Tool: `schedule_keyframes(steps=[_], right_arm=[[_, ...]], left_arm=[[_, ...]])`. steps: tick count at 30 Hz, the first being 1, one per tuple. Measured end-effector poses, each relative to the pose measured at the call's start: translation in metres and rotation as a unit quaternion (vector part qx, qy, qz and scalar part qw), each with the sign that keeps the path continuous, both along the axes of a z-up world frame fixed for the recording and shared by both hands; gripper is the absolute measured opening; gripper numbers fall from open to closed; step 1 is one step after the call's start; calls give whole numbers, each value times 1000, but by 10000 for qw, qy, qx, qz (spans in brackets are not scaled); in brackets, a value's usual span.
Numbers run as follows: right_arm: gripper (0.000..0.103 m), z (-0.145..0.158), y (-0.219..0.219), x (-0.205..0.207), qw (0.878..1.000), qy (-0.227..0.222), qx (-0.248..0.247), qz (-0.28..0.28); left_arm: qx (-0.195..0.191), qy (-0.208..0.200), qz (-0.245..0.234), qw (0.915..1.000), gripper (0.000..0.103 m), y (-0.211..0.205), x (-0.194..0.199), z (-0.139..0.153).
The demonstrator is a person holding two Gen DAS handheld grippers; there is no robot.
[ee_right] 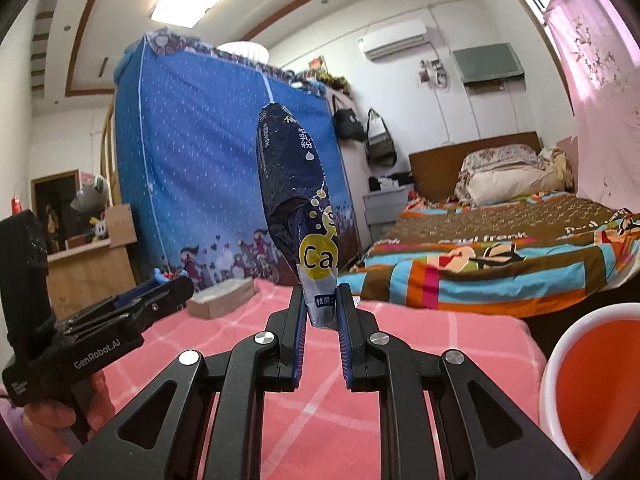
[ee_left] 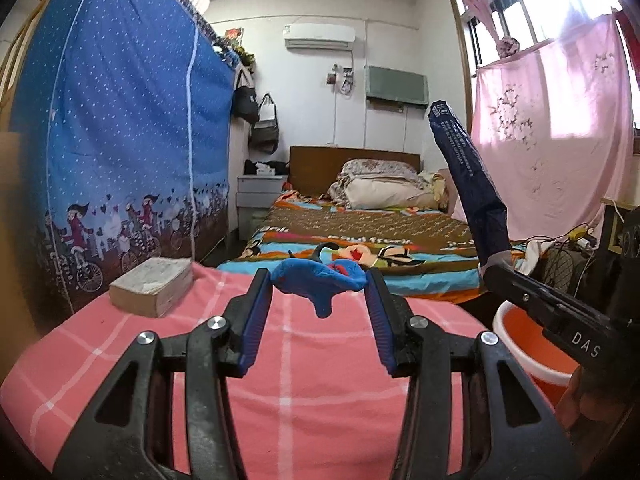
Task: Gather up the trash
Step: 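Lift both held items and carry them over the orange bucket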
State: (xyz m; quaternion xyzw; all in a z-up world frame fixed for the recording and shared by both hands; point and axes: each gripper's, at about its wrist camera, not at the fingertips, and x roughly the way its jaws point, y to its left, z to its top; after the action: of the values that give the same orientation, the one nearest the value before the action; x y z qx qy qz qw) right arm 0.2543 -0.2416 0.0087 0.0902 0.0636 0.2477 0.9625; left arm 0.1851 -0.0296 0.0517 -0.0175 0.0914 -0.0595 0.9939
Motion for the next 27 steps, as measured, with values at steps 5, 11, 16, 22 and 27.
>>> schedule_keyframes(steps=[5,11,16,22,27], right_arm=[[13,7,-12,-6,9997,-162,103,-138],[13,15,-43,-16,9975,-364,294,-521],[13,14,-75,-23,9942,-365,424,-922],[13,7,-116,-35,9864,-257,443,-1564],[13,-5,-153,-38,9760,68,578,-2100]], left_arm=[[-83,-162,-176,9997,51,-20,0,10],[-76,-254,-562,9981,51,-56,5,18],[31,-265,-1009,9945,51,-93,7,21],[177,-109,-1580,9872,51,-142,9,16],[282,227,-1983,9795,51,-178,12,8]])
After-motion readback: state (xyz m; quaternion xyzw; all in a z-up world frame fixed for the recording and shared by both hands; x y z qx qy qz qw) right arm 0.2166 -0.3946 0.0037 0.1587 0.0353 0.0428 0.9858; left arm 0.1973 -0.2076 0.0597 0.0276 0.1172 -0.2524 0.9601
